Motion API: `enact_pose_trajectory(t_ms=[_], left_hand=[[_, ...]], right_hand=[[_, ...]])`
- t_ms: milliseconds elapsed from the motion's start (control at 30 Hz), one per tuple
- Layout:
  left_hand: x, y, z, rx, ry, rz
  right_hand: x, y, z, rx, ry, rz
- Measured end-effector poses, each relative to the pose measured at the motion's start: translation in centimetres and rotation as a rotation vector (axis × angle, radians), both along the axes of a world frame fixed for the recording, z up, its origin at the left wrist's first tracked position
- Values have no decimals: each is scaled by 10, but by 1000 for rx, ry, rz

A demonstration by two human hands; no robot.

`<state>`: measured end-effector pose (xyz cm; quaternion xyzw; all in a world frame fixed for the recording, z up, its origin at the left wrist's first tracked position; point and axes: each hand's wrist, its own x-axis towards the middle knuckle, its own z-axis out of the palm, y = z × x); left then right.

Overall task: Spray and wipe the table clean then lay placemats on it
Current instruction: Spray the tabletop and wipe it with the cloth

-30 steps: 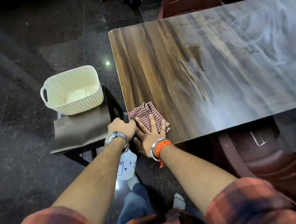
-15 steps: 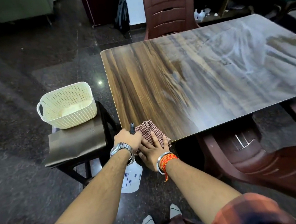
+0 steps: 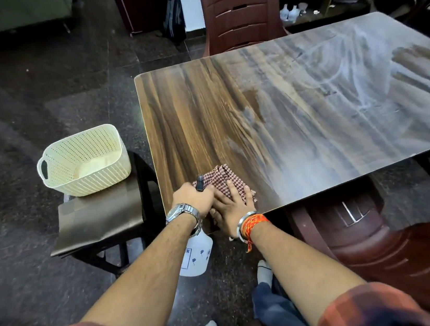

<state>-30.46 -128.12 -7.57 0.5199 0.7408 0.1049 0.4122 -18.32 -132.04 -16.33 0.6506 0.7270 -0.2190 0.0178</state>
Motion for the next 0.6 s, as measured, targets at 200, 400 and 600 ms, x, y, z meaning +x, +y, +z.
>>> enact_pose_trajectory(t_ms=[200,400,600], left_hand=[[46,35,14,-2,37,56],[74,63,18,4,36,142],[78,90,9,18,46,179]], right_hand=[[80,50,-2,19,-5,-69],[156,120,-8,-13,-41,-305],[81,132,0,5,-29,-86]])
